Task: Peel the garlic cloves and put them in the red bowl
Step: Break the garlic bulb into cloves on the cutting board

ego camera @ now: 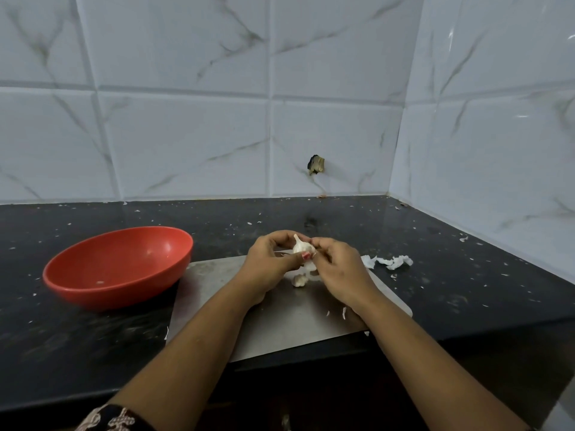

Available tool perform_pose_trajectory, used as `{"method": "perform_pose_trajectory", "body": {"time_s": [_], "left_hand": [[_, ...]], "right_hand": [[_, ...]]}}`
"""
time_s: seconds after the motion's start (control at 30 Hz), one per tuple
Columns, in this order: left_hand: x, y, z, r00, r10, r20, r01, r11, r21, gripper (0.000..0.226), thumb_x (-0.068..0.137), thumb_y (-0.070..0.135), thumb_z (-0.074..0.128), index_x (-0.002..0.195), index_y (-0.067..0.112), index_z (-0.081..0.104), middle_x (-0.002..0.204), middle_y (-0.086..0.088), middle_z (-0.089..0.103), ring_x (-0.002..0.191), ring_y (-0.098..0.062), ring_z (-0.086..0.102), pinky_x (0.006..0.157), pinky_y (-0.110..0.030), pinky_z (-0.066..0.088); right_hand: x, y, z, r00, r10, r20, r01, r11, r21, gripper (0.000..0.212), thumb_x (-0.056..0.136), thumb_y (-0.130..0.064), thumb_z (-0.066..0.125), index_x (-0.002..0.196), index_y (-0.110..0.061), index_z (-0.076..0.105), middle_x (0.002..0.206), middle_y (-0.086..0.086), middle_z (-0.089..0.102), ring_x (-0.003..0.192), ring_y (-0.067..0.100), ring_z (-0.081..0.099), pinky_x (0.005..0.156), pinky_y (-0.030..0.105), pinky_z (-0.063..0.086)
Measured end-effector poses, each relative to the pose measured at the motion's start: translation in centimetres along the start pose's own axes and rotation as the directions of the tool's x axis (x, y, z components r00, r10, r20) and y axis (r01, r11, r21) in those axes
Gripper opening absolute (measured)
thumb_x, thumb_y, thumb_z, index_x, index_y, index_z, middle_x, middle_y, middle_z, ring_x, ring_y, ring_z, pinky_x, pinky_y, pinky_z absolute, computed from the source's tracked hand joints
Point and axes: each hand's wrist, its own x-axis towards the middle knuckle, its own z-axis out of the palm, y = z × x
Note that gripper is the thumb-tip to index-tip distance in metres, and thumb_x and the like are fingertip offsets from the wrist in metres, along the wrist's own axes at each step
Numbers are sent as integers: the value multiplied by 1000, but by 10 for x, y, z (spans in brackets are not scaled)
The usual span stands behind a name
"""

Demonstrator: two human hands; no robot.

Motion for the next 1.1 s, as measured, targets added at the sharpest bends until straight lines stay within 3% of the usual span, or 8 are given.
{"method": "perform_pose_trajectory", "body": {"time_s": [0.17, 0.23, 0.37, 0.53, 0.67, 0.87, 1.0, 1.1], "left_hand": [[0, 0, 4, 998, 20, -61, -19, 1000, 15, 20, 78, 13, 78, 96, 17, 72, 93, -11, 67, 81, -28, 68, 81, -39, 58], [-1, 1, 7, 995, 37, -89, -36, 999, 7, 22, 79, 13, 77, 100, 12, 71, 91, -8, 69, 83, -28, 69, 77, -37, 59], [1, 3, 11, 986, 94, -139, -95, 995, -1, 23, 81, 7, 74, 103, 7, 69, 90, -8, 69, 85, -24, 70, 75, -33, 59], [0, 5, 16, 986, 146, -86, -149, 989, -23, 24, 83, 1, 70, 107, 4, 67, 98, -11, 71, 91, -22, 69, 75, -29, 58], [3, 1, 8, 995, 84, -61, -88, 994, -69, 25, 86, -1, 66, 110, 5, 65, 104, -12, 70, 98, -26, 67, 77, -32, 57], [1, 0, 7, 999, 11, -40, -12, 999, -36, 29, 86, -10, 58, 99, 15, 62, 108, -7, 67, 102, -28, 63, 86, -44, 56], [1, 2, 7, 998, -22, -51, 19, 998, -59, 38, 84, -20, 50, 93, 16, 59, 114, -10, 64, 104, -26, 63, 88, -43, 54], [3, 0, 5, 996, -44, -82, 41, 998, -45, 38, 82, -21, 47, 88, 15, 56, 112, -5, 65, 94, -20, 63, 81, -36, 55]], "right_hand": [[0, -5, 1, 999, -43, 18, 44, 996, -71, 29, 104, -21, 39, 120, -10, 61, 96, 6, 67, 82, 18, 66, 73, 32, 56], [2, -6, 2, 997, -55, -44, 52, 996, -77, 26, 104, -21, 39, 111, -9, 62, 84, 4, 64, 74, 17, 64, 67, 32, 54], [5, -9, 8, 982, -98, -161, 86, 993, -81, 20, 102, -12, 41, 98, -5, 60, 69, -12, 48, 62, 2, 47, 57, 11, 38], [8, -5, 5, 964, -26, -264, 33, 999, 22, 22, 102, -8, 39, 92, -8, 58, 70, -6, 53, 62, 4, 49, 55, 12, 37], [8, -2, 7, 979, 56, -197, -34, 993, 116, 22, 101, -6, 40, 97, -10, 61, 84, -1, 62, 72, 12, 59, 65, 23, 52], [10, 3, 2, 960, 274, -63, -218, 867, 447, 26, 97, 4, 42, 102, -14, 61, 103, 11, 67, 79, 11, 66, 70, 18, 55], [7, 7, -2, 963, 271, -3, -241, 861, 448, 25, 91, 6, 54, 97, -16, 65, 94, 6, 69, 92, 18, 66, 78, 24, 57], [5, 10, -1, 972, 232, -22, -214, 927, 307, 34, 86, 5, 63, 109, -19, 65, 98, -1, 68, 94, 14, 66, 82, 30, 57]]}}
